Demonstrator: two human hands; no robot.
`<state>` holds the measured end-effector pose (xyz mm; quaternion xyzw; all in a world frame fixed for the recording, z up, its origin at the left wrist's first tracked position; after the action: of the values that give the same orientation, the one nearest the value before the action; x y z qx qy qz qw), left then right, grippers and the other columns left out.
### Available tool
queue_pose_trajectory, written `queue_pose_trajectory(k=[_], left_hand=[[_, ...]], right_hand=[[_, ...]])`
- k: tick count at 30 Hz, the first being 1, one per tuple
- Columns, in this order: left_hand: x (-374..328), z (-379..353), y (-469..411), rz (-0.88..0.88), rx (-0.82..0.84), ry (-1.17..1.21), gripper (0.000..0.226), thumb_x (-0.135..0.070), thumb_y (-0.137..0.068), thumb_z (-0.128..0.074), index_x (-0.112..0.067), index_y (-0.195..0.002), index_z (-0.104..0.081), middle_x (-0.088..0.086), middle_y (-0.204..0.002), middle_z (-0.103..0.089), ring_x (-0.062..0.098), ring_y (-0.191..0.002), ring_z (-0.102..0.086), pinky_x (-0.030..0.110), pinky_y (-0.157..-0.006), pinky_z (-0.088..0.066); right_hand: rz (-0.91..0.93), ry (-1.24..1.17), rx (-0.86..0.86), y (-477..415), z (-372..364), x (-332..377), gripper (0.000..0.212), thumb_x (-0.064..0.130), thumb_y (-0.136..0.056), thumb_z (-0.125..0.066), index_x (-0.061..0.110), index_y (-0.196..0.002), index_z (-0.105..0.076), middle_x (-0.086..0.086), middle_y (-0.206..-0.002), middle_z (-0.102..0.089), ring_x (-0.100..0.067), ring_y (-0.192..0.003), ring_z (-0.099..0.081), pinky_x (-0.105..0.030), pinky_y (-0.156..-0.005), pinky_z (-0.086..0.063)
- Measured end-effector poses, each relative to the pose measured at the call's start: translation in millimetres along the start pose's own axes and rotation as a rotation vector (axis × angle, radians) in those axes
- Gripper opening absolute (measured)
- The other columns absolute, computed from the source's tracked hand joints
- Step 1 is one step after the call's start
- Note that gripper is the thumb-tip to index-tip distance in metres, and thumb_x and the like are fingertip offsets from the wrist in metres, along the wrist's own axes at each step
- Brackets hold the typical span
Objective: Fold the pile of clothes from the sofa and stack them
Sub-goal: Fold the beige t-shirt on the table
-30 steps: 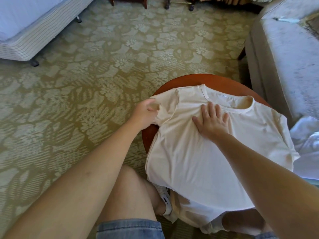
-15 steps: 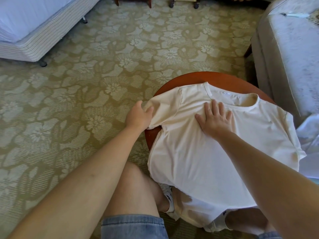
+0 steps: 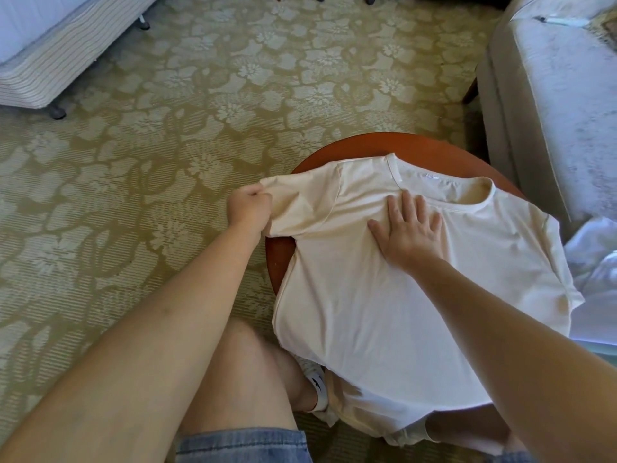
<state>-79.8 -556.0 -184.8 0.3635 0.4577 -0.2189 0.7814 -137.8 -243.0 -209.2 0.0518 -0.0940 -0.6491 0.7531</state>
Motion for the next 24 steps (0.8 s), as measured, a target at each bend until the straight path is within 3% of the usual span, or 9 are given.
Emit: queue_pose_trajectory(k=[4, 7, 9, 10, 12, 15, 17, 20, 24], left_hand=[[-5, 18, -18, 0.065, -0.094, 0.062, 0.040, -0.001, -0.089, -0.052, -0.011, -0.127, -0.060, 0.004, -0.119, -0.060, 0.019, -0.100, -0.056, 0.024, -0.074, -0.045], [5, 20, -29, 0.168, -0.061, 0.104, 0.014, 0.000, -0.087, -0.054, -0.006, -0.091, -0.065, 0.008, -0.091, -0.063, 0.017, -0.074, -0.058, 0.022, -0.051, -0.043], [15, 18, -30, 0.233, -0.048, 0.149, 0.007, -0.003, -0.089, -0.055, -0.006, -0.089, -0.062, 0.005, -0.079, -0.060, 0.013, -0.062, -0.054, 0.020, -0.049, -0.043], [18, 18, -30, 0.244, -0.045, 0.130, 0.015, -0.012, -0.090, -0.058, -0.005, -0.103, -0.060, 0.006, -0.086, -0.062, 0.012, -0.066, -0.056, 0.021, -0.053, -0.045], [34, 14, -28, 0.306, 0.027, 0.011, 0.068, -0.051, -0.082, -0.066, -0.012, -0.134, -0.047, 0.007, -0.117, -0.061, 0.020, -0.094, -0.062, 0.033, -0.074, -0.054], [70, -13, -19, 0.415, 0.287, -0.173, 0.126, -0.093, -0.035, -0.058, -0.027, -0.141, -0.042, 0.004, -0.132, -0.055, 0.029, -0.112, -0.058, 0.048, -0.090, -0.049], [68, -24, -15, 0.384, 0.339, -0.137, 0.127, -0.087, -0.039, -0.068, -0.032, -0.148, -0.031, 0.003, -0.145, -0.046, 0.029, -0.123, -0.051, 0.051, -0.099, -0.045], [35, -31, -17, 0.200, 0.324, 0.031, 0.106, -0.040, -0.074, -0.079, -0.038, -0.153, -0.007, 0.002, -0.158, -0.026, 0.026, -0.135, -0.042, 0.050, -0.107, -0.040], [12, -24, -18, 0.051, 0.219, 0.100, 0.074, -0.004, -0.090, -0.058, -0.033, -0.151, -0.028, 0.001, -0.155, -0.030, 0.019, -0.125, -0.048, 0.038, -0.087, -0.054]], right_hand=[[-0.012, 0.016, -0.005, 0, 1, 0, 0.077, 0.070, -0.092, -0.007, 0.026, -0.155, -0.003, 0.000, -0.163, 0.010, -0.026, -0.149, 0.009, -0.054, -0.118, -0.001], [-0.007, 0.025, -0.008, -1, 1, 1, 0.078, 0.070, -0.091, -0.007, 0.025, -0.155, -0.003, -0.001, -0.163, 0.009, -0.027, -0.149, 0.009, -0.054, -0.118, -0.001], [-0.007, 0.026, -0.007, -1, 1, 1, 0.077, 0.069, -0.091, -0.007, 0.025, -0.155, -0.004, -0.001, -0.163, 0.008, -0.027, -0.149, 0.009, -0.054, -0.118, -0.002], [-0.008, 0.027, -0.009, -1, 1, 1, 0.077, 0.069, -0.091, -0.007, 0.025, -0.155, -0.004, -0.002, -0.163, 0.008, -0.027, -0.149, 0.008, -0.054, -0.118, -0.002], [-0.009, 0.037, -0.009, -1, 2, 1, 0.077, 0.069, -0.092, -0.007, 0.026, -0.155, -0.003, -0.001, -0.163, 0.008, -0.027, -0.149, 0.008, -0.054, -0.118, -0.001], [-0.008, 0.038, -0.003, -3, 2, 2, 0.077, 0.069, -0.092, -0.007, 0.025, -0.155, -0.002, -0.002, -0.163, 0.009, -0.027, -0.149, 0.009, -0.054, -0.118, -0.001], [-0.009, 0.039, 0.001, -3, 2, 2, 0.076, 0.069, -0.092, -0.007, 0.025, -0.155, -0.002, -0.002, -0.163, 0.009, -0.027, -0.149, 0.009, -0.054, -0.118, -0.001], [-0.002, 0.045, 0.015, -4, 1, 4, 0.077, 0.068, -0.092, -0.007, 0.025, -0.155, -0.001, -0.002, -0.163, 0.010, -0.027, -0.149, 0.010, -0.054, -0.118, 0.000], [0.029, 0.050, 0.024, -11, 3, 9, 0.077, 0.069, -0.092, -0.007, 0.025, -0.155, 0.000, -0.002, -0.163, 0.011, -0.028, -0.149, 0.011, -0.055, -0.118, 0.000]])
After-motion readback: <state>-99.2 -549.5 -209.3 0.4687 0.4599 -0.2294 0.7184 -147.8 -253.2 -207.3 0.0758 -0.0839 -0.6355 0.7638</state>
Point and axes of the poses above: each hand's wrist, its own y-axis away from the middle knuckle, its own z-axis out of the back of the hand, x = y × z, the point moved 10 cm from there along -y, towards the middle knuckle
